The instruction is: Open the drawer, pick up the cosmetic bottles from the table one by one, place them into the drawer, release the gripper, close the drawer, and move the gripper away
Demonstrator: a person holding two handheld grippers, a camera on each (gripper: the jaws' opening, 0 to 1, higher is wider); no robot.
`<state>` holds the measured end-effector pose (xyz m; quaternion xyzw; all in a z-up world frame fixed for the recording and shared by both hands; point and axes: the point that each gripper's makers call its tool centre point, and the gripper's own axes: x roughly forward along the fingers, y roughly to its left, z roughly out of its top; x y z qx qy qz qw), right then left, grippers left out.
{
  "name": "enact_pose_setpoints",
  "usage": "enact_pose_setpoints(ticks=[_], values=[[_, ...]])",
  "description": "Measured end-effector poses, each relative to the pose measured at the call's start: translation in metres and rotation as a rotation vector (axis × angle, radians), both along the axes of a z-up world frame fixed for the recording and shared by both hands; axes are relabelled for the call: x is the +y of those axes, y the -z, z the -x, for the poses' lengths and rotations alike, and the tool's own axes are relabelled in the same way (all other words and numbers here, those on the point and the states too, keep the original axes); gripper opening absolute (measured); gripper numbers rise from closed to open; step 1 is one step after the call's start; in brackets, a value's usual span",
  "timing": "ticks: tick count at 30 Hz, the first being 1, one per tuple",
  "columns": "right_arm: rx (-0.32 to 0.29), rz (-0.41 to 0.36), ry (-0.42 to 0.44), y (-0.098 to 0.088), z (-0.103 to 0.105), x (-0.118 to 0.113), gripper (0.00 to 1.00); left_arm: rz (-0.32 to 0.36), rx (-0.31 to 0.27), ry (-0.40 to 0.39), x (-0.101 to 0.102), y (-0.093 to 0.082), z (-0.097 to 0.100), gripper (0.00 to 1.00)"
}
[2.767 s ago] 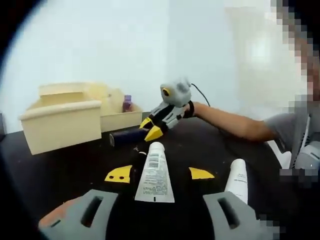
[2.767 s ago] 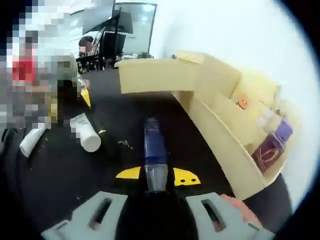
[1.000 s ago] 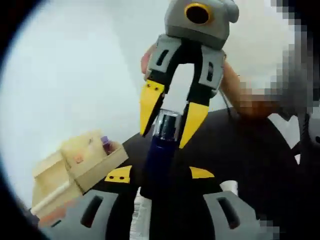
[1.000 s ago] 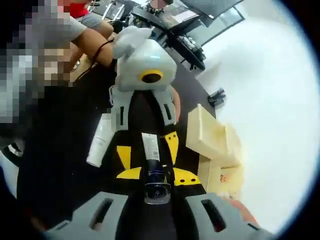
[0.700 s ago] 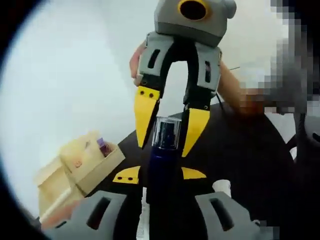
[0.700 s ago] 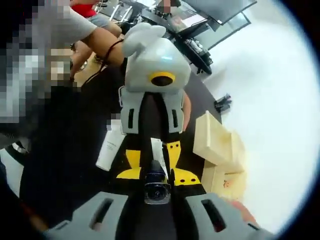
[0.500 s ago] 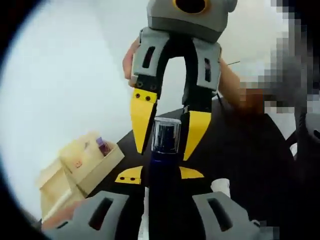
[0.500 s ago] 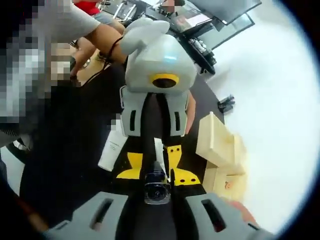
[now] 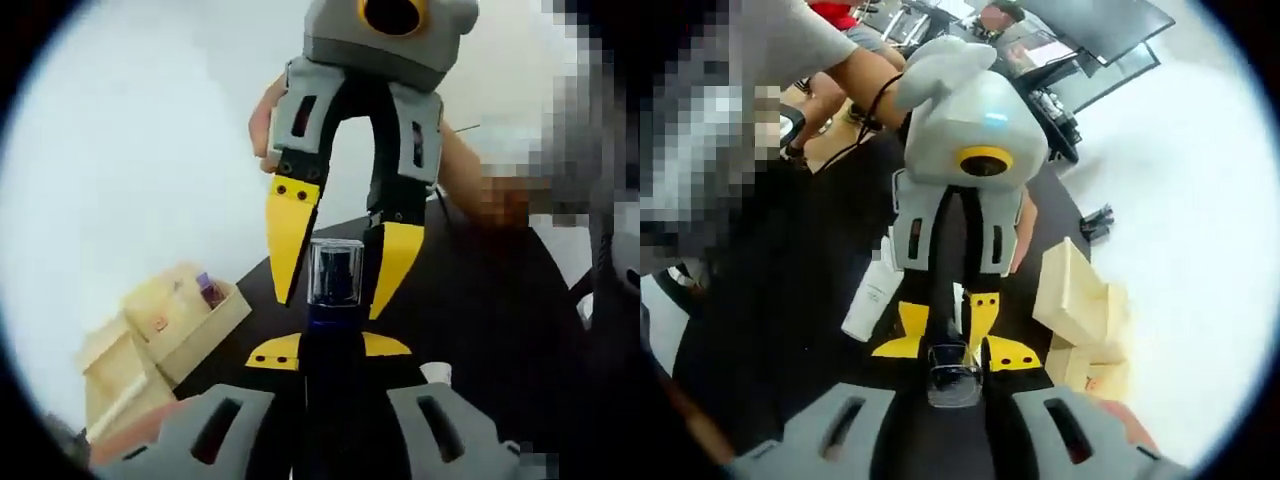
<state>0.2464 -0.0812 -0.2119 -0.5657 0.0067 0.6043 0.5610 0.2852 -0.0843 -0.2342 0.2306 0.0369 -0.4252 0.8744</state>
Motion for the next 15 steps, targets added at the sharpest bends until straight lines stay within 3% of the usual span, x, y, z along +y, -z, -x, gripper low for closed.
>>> enact_pose_setpoints(ticks=[6,10,15], values=[[-0.068,-0.083,0.046,-0.027,-0.016,-0.016,0.24,0.026,0.037,-0.069,0.014,-0.006,-0.007,0.14],[-0.086,-0.093,0.059,-0.030,-0.020,-0.018,0.31,0.072,0.074,-0.123,0.022,-0.011,-0.007,0.14],[-0.125,-0.054,0.083,-0.025,-0.026,-0.018,0.31,0.093,0.093,-0.228,0.041,-0.028,-0.008,0.14]])
